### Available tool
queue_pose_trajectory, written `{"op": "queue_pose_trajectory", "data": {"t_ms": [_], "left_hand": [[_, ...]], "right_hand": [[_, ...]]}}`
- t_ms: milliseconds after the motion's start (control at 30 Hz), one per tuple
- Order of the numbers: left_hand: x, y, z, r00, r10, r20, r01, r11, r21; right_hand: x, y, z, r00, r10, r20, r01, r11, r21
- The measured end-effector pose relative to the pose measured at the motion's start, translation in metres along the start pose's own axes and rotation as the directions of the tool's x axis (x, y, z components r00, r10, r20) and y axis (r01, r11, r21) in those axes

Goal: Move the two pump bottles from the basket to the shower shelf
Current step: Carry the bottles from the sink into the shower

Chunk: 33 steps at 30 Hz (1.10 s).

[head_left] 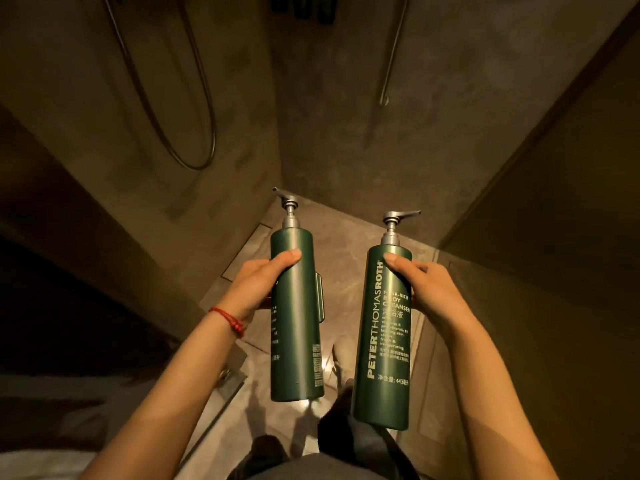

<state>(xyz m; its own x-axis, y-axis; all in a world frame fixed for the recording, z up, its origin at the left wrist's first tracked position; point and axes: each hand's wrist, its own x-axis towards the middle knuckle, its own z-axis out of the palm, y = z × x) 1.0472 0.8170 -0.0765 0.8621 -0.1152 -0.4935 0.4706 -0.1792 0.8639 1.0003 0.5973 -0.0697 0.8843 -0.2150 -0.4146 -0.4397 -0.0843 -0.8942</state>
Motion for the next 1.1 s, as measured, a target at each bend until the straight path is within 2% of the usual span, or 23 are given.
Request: {"op": "queue_pose_trajectory", "data": {"t_ms": [267, 500, 833, 1100], "left_hand": [[0.122, 0.065, 0.041, 0.985, -0.056, -0.166, 0.033, 0.989, -0.143], [0.191, 0.112, 0.059, 0.96, -0.1, -0.26, 0.047, 0.978, -0.203], [0.254, 0.145, 0.011, 0.917, -0.104, -0.386, -0.005, 0.963, -0.269], [0.289, 0.171, -0.05, 0.85, -0.066, -0.522, -0.136, 0.931, -0.338]], "right_hand": [[0.154, -0.072, -0.038, 0.991, -0.035, 0.129, 0.042, 0.998, -0.048], [0.254, -0.124, -0.057, 0.964, -0.019, 0.264, 0.049, 0.993, -0.106], [0.351, -0.183, 0.001, 0.914, -0.044, 0.403, 0.104, 0.986, -0.129], [0.4, -0.238, 0.073, 0.842, -0.091, 0.532, 0.206, 0.965, -0.161]]}}
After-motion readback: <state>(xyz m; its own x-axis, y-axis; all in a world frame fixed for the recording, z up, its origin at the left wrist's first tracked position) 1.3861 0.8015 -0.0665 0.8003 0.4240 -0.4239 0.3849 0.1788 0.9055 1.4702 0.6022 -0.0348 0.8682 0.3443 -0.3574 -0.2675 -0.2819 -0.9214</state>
